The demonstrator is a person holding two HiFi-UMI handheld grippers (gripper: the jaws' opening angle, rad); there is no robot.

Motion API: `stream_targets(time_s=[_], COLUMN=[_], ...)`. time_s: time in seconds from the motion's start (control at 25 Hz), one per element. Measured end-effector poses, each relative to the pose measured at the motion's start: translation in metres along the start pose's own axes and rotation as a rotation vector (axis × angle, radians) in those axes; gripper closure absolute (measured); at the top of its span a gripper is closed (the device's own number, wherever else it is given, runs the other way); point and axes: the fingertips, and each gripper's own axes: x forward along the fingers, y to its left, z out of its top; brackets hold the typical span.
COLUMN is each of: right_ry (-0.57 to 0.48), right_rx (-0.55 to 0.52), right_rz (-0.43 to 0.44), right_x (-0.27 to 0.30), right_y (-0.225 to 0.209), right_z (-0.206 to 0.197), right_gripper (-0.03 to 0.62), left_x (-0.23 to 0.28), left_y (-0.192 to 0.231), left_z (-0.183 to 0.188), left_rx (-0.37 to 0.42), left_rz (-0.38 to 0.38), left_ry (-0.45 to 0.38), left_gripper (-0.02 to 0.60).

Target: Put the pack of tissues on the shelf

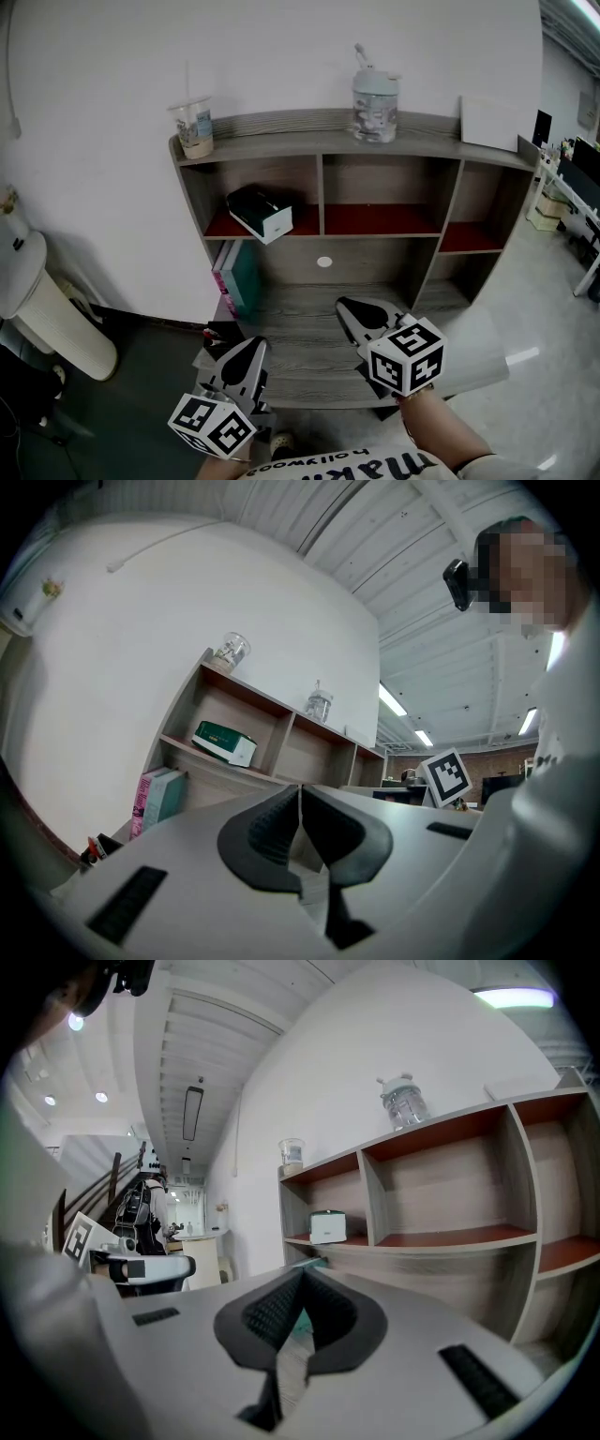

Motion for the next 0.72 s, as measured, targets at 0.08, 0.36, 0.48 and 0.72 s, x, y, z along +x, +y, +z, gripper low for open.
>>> stream_targets(time_s=[0.08, 0.36, 0.48, 0.72], right_ry=[-0.003, 0.003, -0.001, 0.003], right_rx=[0.006, 0.030, 0.047, 0.045], right_rz=[-0.004, -0.010, -0.018, -0.030], right_x=[-0.004, -0.016, -0.021, -0.025], right_y=[-0.001, 0.002, 0.002, 0.002], right_z=[-0.004, -0.015, -0.018, -0.023], right_gripper=[0.585, 0.585, 0.585, 0.585], left_x=[-0.001, -0.008, -0.010, -0.014], left_y=[-0.002, -0.011, -0.015, -0.016], left_z=[-0.003, -0.014, -0.018, -0.022], left_rx=[0.001, -0.006, -0.006, -0.013], left_rz=[0.005, 0.015, 0.012, 0.018], left_ry=[0.002, 0.016, 0.018, 0.021], left_gripper=[0.558, 0.558, 0.558, 0.558])
